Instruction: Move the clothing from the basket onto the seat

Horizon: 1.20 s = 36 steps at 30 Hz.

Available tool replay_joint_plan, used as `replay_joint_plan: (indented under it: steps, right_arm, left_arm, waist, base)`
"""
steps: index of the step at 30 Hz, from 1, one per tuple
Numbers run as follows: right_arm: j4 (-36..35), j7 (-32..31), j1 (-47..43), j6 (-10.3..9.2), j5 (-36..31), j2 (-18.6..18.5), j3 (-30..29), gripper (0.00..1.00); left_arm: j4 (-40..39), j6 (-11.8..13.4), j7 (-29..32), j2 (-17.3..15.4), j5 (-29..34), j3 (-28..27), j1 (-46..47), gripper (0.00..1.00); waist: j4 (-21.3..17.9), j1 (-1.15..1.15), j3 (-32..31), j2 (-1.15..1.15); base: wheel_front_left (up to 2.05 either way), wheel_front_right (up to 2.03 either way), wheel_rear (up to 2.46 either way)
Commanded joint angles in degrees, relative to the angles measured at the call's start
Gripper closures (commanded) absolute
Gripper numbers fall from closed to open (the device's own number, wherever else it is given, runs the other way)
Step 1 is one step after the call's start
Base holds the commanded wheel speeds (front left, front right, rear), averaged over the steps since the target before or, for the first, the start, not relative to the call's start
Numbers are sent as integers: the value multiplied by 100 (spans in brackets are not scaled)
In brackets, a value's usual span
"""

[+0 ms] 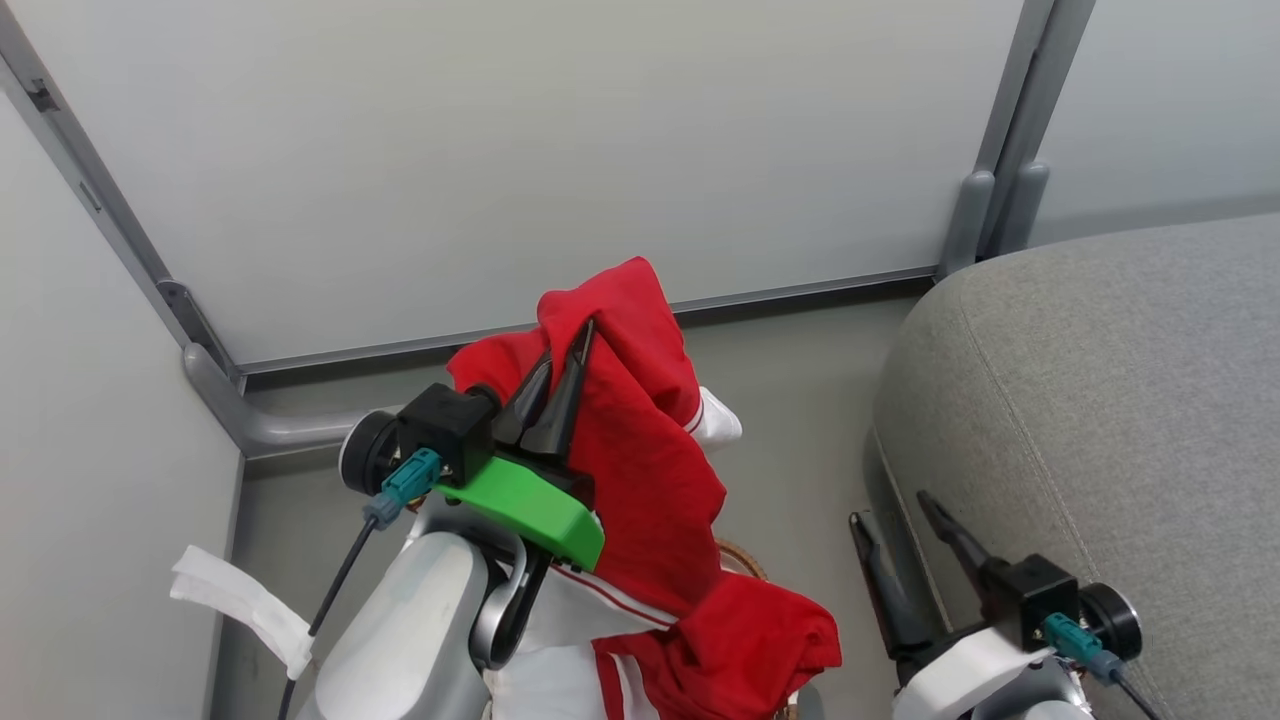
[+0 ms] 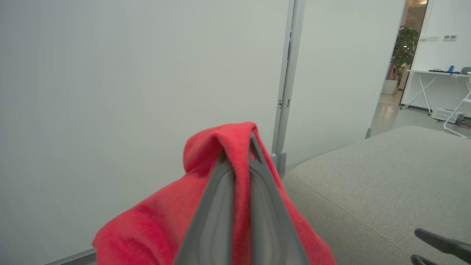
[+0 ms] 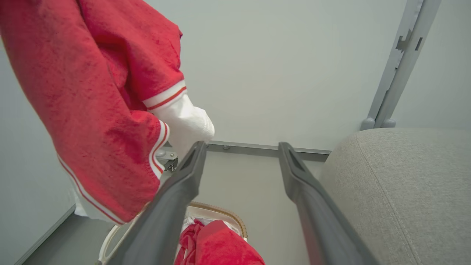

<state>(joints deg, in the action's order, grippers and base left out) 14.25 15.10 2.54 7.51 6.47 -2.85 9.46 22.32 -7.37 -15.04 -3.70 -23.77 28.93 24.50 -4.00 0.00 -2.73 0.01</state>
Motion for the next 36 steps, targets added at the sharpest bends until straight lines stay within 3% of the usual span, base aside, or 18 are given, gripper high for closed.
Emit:
replay_joint_plan:
  steps: [1, 13, 21, 28, 30, 33, 36]
  right_arm:
    - [18, 9, -77, -4, -49, -17, 129, 0]
    - [512, 9, 994, -4, 87, -166, 1708, 0]
    - [1363, 6, 1577, -5, 215, -99, 2279, 0]
    - [1754, 6, 1681, -5, 401, -33, 2436, 0]
    - [1799, 5, 1671, -5, 415, -24, 2451, 18]
    - [1850, 5, 1634, -5, 542, -14, 2601, 100]
    - [1833, 5, 1625, -5, 718, -24, 2698, 100]
  left_arm:
    - [-32, -19, -20, 19, -22, 23, 86, 100]
    - [-39, -19, -21, 60, -175, 454, 60, 100]
    - [-38, -18, -21, 72, -311, 727, 161, 100]
    - [-88, -19, -21, 73, -469, 937, 233, 100]
    - [-92, -12, -21, 74, -505, 969, 233, 100]
    - [-102, 13, -21, 74, -559, 1020, 241, 100]
    - [-110, 40, -21, 74, -599, 1053, 253, 100]
  waist:
    - [45, 0, -24, -1]
    - [315, 0, 39, -1]
    - [529, 0, 61, -1]
    - [643, 0, 100, -1]
    - [653, 0, 112, -1]
    - [662, 0, 122, -1]
    - [658, 0, 125, -1]
  base:
    - [0, 0, 0]
    - [0, 0, 0]
    - [0, 0, 0]
    - [0, 0, 0]
    - [0, 0, 0]
    - [0, 0, 0]
    - [0, 0, 0]
